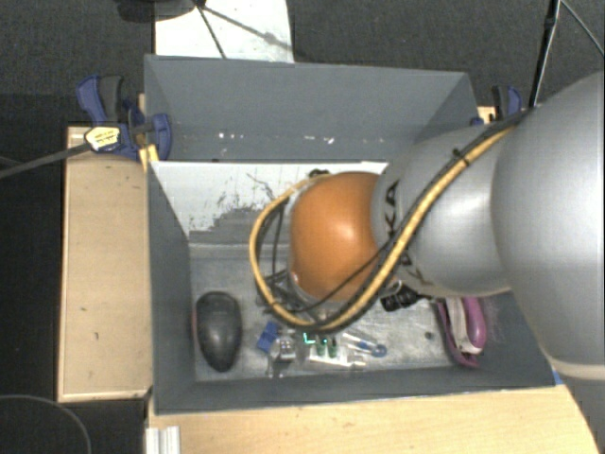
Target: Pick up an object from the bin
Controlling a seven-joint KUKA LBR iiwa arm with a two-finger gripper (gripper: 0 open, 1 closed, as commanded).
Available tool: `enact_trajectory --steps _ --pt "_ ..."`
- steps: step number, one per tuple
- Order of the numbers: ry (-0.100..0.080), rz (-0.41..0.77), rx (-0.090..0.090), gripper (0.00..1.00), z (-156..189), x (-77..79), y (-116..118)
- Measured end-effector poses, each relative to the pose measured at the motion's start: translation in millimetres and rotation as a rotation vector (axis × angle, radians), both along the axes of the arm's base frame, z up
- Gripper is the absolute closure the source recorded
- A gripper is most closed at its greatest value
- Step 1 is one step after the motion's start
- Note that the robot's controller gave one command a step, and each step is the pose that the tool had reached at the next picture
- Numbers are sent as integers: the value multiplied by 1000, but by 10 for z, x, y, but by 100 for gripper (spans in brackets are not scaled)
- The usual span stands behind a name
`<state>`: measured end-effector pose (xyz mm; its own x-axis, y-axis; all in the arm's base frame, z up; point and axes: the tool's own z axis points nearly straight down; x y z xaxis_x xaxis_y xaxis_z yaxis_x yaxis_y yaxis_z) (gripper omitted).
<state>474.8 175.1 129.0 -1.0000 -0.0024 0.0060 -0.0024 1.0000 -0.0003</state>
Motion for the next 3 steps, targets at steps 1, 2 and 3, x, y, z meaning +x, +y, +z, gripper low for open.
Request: enact_trajectory --steps 1,2,3 --pt "-9 -127 2 0 -567 314 -506" --pt "-19 -129 5 100 -532 338 -489" --pt "-15 -103 3 100 510 195 -503"
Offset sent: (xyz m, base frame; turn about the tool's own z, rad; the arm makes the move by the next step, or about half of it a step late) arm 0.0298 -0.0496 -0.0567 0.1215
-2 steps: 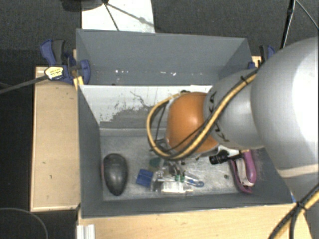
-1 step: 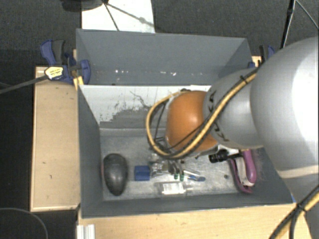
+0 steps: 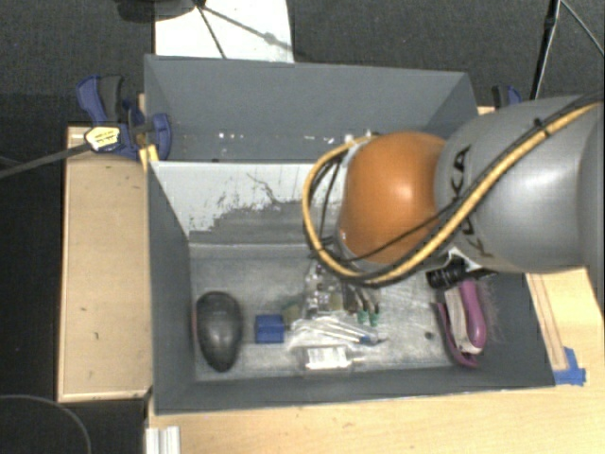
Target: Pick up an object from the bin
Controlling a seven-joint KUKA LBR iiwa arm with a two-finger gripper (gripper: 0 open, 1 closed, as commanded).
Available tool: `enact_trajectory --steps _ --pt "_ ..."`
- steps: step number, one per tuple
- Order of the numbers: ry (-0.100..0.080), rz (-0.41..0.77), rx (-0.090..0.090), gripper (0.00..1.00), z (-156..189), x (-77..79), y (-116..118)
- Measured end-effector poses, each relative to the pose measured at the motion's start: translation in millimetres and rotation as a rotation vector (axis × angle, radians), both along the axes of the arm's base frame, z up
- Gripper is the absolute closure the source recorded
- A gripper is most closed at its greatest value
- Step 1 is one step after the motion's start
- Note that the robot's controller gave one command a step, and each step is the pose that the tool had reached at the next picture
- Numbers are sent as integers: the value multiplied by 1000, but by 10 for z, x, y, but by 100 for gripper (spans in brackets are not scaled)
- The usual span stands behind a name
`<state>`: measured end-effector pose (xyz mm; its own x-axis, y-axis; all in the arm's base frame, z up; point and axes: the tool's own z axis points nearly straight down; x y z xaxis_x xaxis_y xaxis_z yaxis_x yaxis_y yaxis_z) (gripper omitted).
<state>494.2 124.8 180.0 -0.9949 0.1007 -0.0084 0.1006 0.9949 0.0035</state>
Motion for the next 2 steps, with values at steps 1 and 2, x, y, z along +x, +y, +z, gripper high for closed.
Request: enact_trajectory --steps 1,2 --pt "7 -4 -2 0 -43 -13 -4" --pt "23 299 10 0 -1037 641 -152"
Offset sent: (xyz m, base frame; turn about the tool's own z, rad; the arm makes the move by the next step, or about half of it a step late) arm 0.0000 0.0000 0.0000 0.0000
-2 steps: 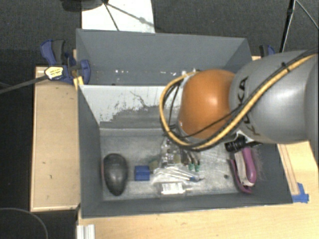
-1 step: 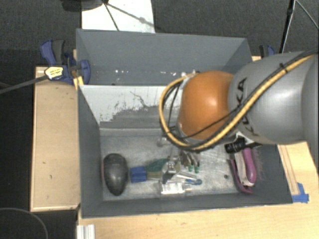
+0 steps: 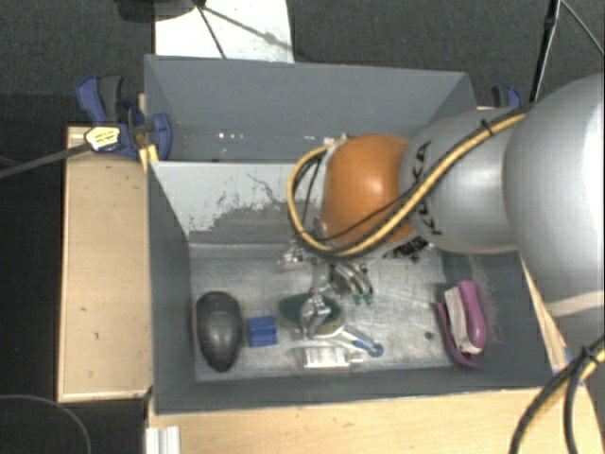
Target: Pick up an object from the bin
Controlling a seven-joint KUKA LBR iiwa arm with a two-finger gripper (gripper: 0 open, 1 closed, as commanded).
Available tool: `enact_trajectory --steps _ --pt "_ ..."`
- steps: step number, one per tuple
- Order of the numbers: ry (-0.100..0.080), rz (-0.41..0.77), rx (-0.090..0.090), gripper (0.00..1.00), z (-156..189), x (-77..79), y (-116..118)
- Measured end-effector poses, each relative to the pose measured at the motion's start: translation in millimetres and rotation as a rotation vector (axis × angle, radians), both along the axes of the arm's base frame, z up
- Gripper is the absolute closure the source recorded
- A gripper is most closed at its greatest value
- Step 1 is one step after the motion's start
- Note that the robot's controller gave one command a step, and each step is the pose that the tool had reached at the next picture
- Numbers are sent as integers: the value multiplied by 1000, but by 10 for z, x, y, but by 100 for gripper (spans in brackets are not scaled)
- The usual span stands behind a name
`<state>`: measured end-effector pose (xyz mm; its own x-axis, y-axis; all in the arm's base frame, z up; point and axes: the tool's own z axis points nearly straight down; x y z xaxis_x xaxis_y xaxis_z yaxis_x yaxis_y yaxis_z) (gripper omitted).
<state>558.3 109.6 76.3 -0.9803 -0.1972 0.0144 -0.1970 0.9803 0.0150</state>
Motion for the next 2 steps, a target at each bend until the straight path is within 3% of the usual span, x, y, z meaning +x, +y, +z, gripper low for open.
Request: enact_trajectory --steps 1,2 --pt "-33 -6 -1 100 2 57 -39" --pt "-28 -5 -9 100 1399 -20 166"
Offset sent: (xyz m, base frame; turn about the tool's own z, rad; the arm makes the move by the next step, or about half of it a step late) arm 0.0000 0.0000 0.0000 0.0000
